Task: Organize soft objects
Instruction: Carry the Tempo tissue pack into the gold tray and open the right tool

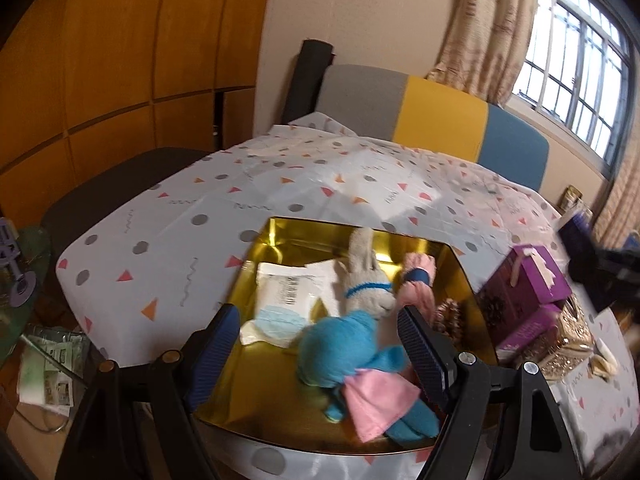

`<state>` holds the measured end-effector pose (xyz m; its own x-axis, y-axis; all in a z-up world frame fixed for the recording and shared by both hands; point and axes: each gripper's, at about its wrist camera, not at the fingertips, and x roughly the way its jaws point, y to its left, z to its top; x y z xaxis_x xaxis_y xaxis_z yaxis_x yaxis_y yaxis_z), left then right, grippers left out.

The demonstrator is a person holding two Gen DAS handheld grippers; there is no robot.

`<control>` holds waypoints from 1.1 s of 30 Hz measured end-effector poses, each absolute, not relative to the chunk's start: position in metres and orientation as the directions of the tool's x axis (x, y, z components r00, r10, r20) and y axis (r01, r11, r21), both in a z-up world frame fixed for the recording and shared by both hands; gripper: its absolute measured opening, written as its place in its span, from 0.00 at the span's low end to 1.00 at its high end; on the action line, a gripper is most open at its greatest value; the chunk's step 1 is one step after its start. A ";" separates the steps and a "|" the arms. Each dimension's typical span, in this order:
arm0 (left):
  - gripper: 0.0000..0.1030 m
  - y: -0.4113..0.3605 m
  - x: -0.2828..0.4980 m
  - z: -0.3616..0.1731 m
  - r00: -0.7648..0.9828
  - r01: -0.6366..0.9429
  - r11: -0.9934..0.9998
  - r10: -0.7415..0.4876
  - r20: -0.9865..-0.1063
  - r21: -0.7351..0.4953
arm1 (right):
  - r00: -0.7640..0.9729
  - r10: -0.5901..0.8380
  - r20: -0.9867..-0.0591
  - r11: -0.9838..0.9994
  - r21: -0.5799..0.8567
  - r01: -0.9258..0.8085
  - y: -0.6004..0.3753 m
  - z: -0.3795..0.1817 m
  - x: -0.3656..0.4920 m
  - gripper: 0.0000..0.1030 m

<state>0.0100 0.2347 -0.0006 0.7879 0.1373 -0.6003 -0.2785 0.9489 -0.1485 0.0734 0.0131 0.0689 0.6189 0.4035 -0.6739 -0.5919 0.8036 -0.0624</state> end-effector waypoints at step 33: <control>0.81 0.269 -0.003 -0.008 0.740 -0.397 0.909 0.232 -0.632 -0.131 | 0.512 0.355 -0.782 0.764 -0.074 -0.641 0.112 -0.013 0.082 0.67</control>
